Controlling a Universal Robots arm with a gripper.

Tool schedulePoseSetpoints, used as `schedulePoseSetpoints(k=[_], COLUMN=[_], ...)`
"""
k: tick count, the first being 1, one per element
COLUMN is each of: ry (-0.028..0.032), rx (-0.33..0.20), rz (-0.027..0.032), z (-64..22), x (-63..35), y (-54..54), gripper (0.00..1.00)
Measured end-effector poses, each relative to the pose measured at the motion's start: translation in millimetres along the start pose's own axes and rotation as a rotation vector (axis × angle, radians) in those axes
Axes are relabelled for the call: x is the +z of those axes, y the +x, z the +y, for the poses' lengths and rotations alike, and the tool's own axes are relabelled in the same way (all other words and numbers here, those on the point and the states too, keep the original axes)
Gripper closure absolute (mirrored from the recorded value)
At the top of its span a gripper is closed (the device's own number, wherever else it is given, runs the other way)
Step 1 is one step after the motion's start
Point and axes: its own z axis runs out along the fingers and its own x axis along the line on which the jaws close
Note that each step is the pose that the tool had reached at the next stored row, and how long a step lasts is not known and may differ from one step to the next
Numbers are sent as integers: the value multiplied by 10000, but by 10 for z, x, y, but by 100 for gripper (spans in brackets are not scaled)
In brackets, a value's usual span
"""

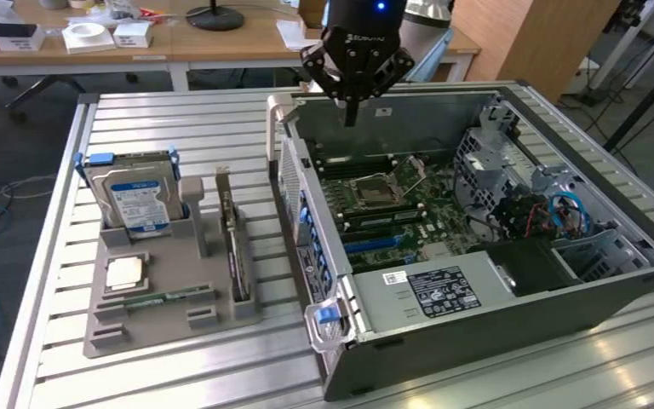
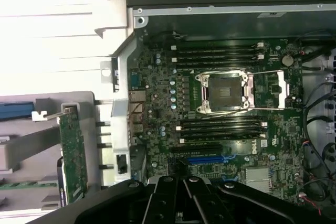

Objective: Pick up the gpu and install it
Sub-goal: 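Reach for the gpu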

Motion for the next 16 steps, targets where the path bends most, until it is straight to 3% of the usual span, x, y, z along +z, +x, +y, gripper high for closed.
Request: schedulePoseSetpoints(k=[16], ry=[1], rx=[-1], rz=[1], z=[-43], x=[1], y=[561], gripper=[90])
